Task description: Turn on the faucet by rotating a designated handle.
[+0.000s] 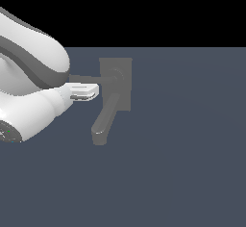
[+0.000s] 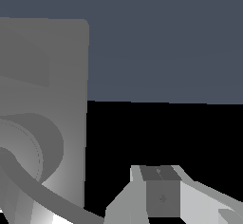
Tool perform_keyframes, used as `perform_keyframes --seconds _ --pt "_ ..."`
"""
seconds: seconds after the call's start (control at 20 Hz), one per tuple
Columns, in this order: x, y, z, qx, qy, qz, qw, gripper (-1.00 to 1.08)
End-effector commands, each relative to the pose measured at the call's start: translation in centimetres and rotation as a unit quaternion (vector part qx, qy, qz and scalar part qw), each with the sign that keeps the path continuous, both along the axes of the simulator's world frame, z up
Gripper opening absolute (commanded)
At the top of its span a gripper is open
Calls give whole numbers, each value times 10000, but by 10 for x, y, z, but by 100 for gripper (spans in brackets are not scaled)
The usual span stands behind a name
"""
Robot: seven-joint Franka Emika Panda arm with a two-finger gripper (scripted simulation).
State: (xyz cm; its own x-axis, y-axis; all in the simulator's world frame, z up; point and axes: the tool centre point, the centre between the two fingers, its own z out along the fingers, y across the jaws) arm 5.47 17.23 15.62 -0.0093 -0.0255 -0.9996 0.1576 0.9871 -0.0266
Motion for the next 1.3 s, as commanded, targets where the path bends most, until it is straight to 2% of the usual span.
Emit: perform_keyframes --seconds 0.0,0.1,0.2,1.05,1.15,1.25 --pt "1 4 16 17 -28 15 10000 -100" --pt "1 5 25 17 -28 15 10000 -100" --pt "0 1 16 -2 15 -13 10000 -100" --pt "-2 -17 85 15 -25 14 10000 -100" --pt "-5 -18 72 -4 55 -10 10000 -100" --pt "-5 -23 78 -2 49 -8 10000 -100"
